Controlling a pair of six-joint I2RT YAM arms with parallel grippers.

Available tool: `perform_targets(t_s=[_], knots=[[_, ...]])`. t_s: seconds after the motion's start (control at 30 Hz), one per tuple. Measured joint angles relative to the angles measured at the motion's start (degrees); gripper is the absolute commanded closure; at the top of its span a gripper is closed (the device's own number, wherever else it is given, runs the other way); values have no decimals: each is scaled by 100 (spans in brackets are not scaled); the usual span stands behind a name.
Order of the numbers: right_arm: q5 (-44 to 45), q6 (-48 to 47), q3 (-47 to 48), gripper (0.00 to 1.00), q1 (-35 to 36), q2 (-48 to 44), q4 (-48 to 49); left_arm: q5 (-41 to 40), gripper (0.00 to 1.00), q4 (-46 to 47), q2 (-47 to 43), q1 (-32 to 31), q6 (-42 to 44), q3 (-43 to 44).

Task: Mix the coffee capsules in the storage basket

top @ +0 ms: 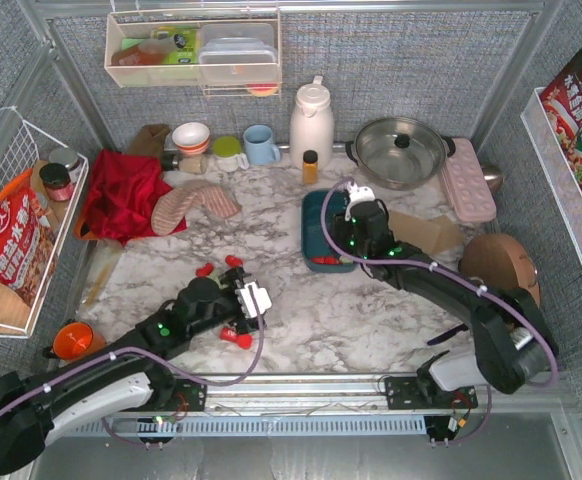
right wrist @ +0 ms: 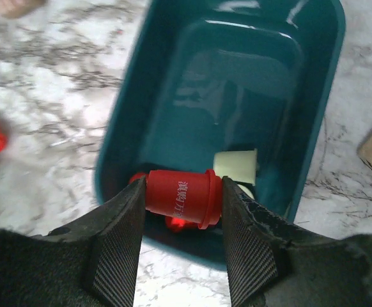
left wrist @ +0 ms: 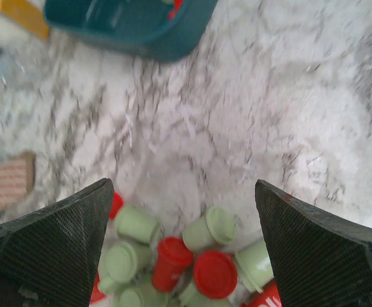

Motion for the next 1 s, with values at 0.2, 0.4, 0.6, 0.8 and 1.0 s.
perform_targets(t_s=[0.2,0.4,0.6,0.8,1.0], knots=[[260,-4,273,49,-236,929,-22,-1351,1,-319,566,-13,-601,146],[297,-181,428,34,-352,1506,61,-2516,9,-313,1178,22,-1403,494],[214,-219,452,26,-358,1390,48,-3069,24,-501,2214,323,-2380,1259],[190,-262,450,26,-358,1270,2,-3045,35,-1128,3541,944,-3335,2271],[105,-260,424,26,-358,1163,-7,-2686,7,-1873,4489,1403,-3888,2999]])
